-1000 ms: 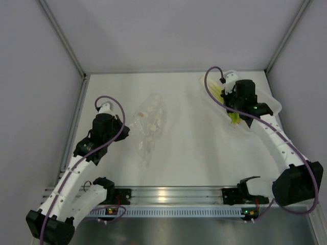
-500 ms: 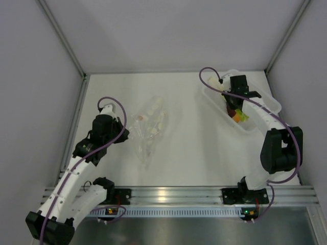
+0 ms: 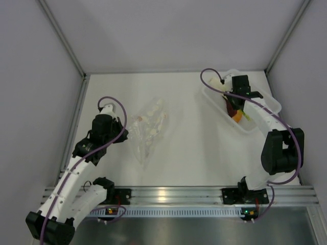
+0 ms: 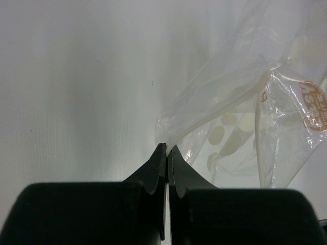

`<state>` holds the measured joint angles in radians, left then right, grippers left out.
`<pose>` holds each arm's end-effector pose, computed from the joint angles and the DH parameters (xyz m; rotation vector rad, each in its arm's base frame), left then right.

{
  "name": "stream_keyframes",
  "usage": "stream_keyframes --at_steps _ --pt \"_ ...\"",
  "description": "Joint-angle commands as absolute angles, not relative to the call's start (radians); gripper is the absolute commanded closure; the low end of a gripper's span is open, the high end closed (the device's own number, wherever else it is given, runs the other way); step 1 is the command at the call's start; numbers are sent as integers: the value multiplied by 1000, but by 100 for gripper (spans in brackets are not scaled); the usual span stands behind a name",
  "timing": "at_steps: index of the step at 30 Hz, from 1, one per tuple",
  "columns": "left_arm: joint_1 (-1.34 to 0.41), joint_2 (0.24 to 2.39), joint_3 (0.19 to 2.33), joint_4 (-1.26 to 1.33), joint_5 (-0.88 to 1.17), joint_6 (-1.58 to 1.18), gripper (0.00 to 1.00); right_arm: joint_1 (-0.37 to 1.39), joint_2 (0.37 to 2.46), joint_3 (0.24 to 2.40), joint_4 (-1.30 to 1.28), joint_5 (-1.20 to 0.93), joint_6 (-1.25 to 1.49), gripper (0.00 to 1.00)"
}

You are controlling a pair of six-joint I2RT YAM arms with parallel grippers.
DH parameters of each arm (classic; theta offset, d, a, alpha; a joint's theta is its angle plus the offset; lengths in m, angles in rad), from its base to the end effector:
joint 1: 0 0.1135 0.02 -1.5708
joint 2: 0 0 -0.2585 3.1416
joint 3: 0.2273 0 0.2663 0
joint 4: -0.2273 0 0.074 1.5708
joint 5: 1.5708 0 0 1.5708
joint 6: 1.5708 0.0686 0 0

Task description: Open the zip-top bag and remove the fake food

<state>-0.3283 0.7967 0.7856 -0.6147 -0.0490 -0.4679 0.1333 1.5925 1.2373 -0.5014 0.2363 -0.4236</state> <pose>0.2045 -0.0661 0.2720 -0.1828 2.2158 -0.3903 0.3806 0.0348 0.2317 -0.5659 2.3722 -0.4177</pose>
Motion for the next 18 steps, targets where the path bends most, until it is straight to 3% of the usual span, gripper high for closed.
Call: stream_keyframes --at_steps 1,11,13,14,16,17,18 --pt "-322 799 828 -615 -52 -448 100 109 1548 1249 -537 267 -439 100" --pt "-321 788 824 -617 -44 -449 100 83 1539 1195 -515 236 -420 98" --pt "-319 787 827 -621 -52 -451 100 83 1539 1192 -500 235 -417 86" --pt "-321 788 828 -623 -51 -451 100 81 1537 1186 -489 247 -410 69" --pt "-321 787 831 -626 -51 -456 100 83 1531 1187 -485 244 -403 61" --pt "-321 787 834 -626 -52 -457 100 81 1528 1196 -483 244 -391 48" --pt "-321 787 838 -627 -51 -459 100 81 1523 1201 -479 244 -382 43"
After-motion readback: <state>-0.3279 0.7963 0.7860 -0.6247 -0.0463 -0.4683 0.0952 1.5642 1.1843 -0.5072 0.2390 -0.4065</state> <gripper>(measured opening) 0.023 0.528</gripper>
